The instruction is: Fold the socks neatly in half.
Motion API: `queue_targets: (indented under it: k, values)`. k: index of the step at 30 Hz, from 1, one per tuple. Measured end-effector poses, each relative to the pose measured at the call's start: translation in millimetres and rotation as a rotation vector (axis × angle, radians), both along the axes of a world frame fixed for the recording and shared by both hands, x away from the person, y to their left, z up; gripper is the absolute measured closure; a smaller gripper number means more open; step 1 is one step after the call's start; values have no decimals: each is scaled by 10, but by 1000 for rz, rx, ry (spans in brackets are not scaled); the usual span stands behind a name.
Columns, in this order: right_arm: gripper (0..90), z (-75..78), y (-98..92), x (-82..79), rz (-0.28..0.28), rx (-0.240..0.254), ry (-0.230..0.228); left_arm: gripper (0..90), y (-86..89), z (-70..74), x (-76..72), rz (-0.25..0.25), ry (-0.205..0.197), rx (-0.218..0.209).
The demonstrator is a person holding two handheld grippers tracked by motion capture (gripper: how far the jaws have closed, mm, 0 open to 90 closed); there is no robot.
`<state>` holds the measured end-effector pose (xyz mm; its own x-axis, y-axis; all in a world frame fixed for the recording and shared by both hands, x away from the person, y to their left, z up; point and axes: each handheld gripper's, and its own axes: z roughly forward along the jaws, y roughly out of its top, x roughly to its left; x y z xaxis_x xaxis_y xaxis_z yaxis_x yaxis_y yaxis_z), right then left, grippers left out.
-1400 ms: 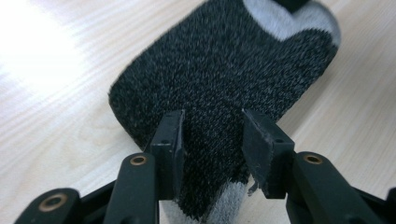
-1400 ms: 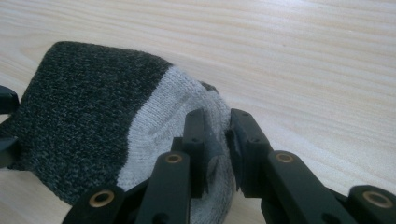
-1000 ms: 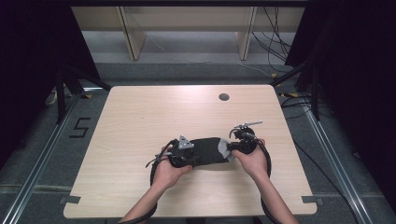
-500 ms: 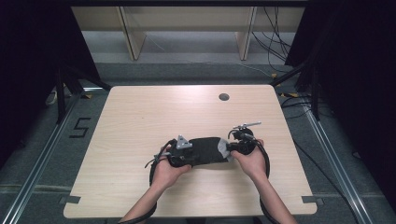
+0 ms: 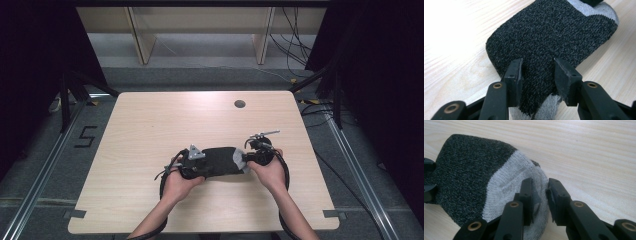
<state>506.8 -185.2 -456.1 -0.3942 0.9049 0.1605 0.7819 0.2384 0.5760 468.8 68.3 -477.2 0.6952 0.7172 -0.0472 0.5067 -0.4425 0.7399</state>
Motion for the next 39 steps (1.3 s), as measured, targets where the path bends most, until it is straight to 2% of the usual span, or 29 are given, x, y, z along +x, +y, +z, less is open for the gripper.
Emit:
queue_targets:
  k: [3, 4, 9, 12, 14, 16, 17, 20, 22, 24, 25, 26, 27, 29, 31, 32, 33, 34, 35, 37, 38, 39]
  values:
    - [743, 1, 12, -8, -7, 8, 3, 577, 0, -4, 8, 14, 0, -8]
    - [740, 9, 17, -19, -17, 2, 13, 576, 17, 5, 12, 2, 1, 7]
    - [714, 10, 19, -16, -10, 14, 13, 569, 26, 12, 14, 12, 2, 3]
    - [635, 28, -8, -6, -4, 10, 13, 505, 39, 37, 18, 18, -9, -10]
    - [580, 72, -17, -18, -26, 9, 21, 449, 64, 70, 15, 31, -13, -47]
    - [548, 117, -23, -29, -27, 38, 9, 436, 93, 110, 11, 26, -24, -48]
    - [539, 123, -40, -20, -17, 3, -13, 429, 95, 130, 3, 33, -29, -57]
    - [523, 177, 18, -65, -54, 60, -3, 415, 127, 200, -13, 20, -42, -61]
    - [506, 211, 1, -73, -32, 57, -14, 403, 160, 233, -20, 27, -43, -63]
    - [489, 232, -8, -89, -31, 49, -49, 389, 199, 250, -16, 35, -45, -60]
    - [477, 249, -17, -100, -34, 44, -52, 378, 223, 253, -19, 50, -54, -60]
    - [465, 269, -37, -104, -22, 79, -78, 368, 249, 256, -19, 54, -57, -60]
    - [454, 295, -43, -127, -35, 95, -86, 355, 274, 258, -20, 59, -56, -65]
    - [446, 322, -81, -150, -25, 113, -137, 317, 337, 268, -33, 76, -65, -64]
    - [437, 322, -139, -155, -32, 108, -154, 269, 406, 282, -43, 94, -71, -76]
    - [434, 332, -171, -167, -38, 111, -132, 252, 444, 285, -50, 103, -74, -72]
    - [431, 317, -208, -158, -27, 101, -152, 233, 484, 287, -54, 105, -76, -69]
    - [428, 324, -208, -183, -55, 122, -121, 225, 526, 289, -58, 106, -76, -69]
    - [426, 308, -248, -174, -42, 113, -139, 224, 566, 287, -68, 112, -80, -69]
    - [424, 303, -275, -204, -72, 116, -120, 218, 654, 282, -85, 110, -83, -68]
    - [424, 286, -337, -201, -38, 103, -140, 218, 700, 276, -95, 109, -86, -74]
    - [423, 281, -359, -220, -48, 101, -136, 218, 737, 275, -103, 107, -87, -78]
